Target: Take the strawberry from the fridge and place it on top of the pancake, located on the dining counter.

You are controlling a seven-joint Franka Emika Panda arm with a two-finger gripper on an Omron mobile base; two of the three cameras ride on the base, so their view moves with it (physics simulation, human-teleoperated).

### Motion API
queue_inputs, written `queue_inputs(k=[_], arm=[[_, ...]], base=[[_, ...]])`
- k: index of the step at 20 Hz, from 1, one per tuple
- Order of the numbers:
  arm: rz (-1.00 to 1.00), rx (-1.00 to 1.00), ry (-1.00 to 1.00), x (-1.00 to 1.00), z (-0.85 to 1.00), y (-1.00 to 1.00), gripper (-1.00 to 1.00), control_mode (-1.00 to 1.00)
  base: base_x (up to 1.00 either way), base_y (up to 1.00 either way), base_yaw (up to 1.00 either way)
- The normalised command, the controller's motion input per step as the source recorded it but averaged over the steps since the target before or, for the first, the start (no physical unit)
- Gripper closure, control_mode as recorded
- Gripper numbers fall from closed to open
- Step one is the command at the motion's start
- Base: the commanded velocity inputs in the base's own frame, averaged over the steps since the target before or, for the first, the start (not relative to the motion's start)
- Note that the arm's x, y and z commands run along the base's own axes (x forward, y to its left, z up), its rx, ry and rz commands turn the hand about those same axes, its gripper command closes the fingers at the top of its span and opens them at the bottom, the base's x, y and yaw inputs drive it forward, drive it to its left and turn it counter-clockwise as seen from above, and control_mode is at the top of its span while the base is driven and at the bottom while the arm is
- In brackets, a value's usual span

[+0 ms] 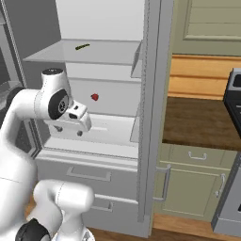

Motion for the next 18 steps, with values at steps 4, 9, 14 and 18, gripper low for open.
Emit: queue_inputs(k=[4, 9, 14, 18], arm=[[0.0, -0.04, -0.47, -0.21, -0.35, -0.24, -1.0, -1.0], [-0.02, 0.01, -0.14, -0.27, -0.09, 0.0, -1.0, -1.0], [0.0, 0.0, 0.0, -0.3, -0.25, -0.01, -1.0, -1.0], [0.0, 0.0, 0.0, -0.22, -0.28, 0.0, -1.0, -1.0]], base=[[0.0, 0.0, 0.0], [0.0, 0.0, 0.0], [0.0, 0.0, 0.0], [0.0, 0.0, 0.0]])
